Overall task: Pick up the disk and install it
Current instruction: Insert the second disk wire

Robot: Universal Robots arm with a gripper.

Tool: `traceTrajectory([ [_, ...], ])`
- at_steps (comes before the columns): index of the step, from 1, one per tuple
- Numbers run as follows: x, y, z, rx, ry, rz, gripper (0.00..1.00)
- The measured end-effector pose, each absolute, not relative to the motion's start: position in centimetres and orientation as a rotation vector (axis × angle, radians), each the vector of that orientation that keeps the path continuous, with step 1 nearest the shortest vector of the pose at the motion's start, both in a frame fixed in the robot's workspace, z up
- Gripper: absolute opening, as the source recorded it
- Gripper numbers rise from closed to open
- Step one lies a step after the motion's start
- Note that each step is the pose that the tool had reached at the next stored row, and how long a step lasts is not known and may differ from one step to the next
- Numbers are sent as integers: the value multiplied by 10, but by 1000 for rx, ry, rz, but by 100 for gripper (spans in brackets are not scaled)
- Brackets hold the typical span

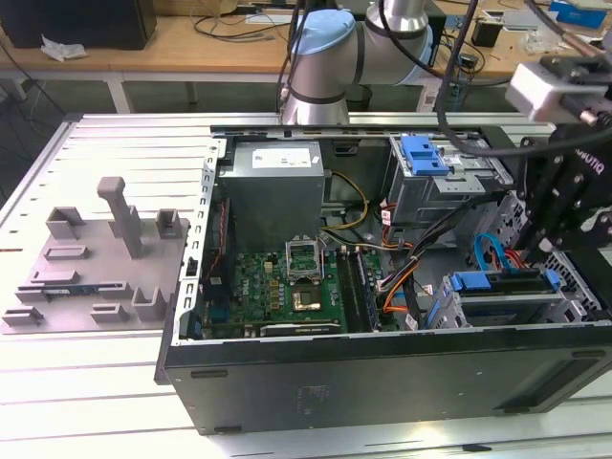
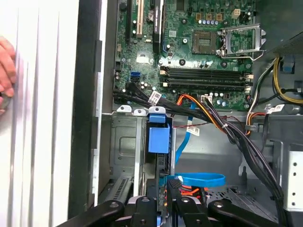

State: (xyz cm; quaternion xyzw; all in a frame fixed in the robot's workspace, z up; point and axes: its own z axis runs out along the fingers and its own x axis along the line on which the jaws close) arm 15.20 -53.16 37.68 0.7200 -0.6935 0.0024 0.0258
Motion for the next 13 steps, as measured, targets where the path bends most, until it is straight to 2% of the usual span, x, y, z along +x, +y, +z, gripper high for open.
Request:
traceTrajectory([
  [5, 152, -532, 406, 2216, -2136, 26, 24],
  [8, 151, -532, 412, 2214, -2133, 35, 22],
  [9, 151, -532, 412, 2214, -2134, 37, 11],
  [13, 151, -532, 412, 2214, -2134, 38, 11],
])
